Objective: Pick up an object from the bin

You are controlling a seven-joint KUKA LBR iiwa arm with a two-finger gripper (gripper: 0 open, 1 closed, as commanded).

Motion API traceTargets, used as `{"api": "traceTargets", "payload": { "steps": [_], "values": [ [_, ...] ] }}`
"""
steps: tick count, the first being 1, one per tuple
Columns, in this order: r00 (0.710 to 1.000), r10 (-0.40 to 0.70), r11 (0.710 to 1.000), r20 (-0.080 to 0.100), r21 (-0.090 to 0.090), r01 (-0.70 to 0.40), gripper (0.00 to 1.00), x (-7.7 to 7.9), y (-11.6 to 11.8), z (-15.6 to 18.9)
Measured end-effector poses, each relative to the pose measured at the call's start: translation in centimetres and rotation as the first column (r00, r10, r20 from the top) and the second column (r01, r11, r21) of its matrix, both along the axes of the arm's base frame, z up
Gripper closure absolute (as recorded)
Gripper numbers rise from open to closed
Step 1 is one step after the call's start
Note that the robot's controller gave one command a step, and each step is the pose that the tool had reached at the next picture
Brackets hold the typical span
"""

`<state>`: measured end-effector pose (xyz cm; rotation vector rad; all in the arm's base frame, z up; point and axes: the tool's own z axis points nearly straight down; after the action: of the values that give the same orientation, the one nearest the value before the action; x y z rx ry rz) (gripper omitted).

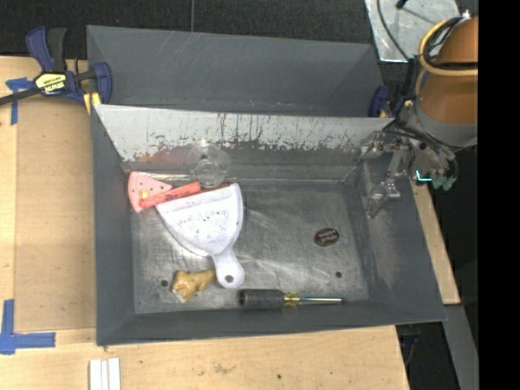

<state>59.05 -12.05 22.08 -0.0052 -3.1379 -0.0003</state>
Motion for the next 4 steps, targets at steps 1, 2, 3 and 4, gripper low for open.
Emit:
{"api": "traceTargets", "payload": {
  "steps": [1,2,3,4],
  "values": [
    [1.0,0.002,1.0,0.006,-0.001,-0.002,0.0,0.1,0.1,0.4],
    [1.0,0.026,1.0,0.012,-0.002,-0.026,0.0,-0.7,-0.2,-6.9],
    [1.0,0.031,1.0,0.006,-0.001,-0.031,0.0,-0.9,-0.2,-13.7],
    [1.0,0.03,1.0,0.006,-0.001,-0.03,0.0,-1.6,0.0,-11.6]
  ]
}}
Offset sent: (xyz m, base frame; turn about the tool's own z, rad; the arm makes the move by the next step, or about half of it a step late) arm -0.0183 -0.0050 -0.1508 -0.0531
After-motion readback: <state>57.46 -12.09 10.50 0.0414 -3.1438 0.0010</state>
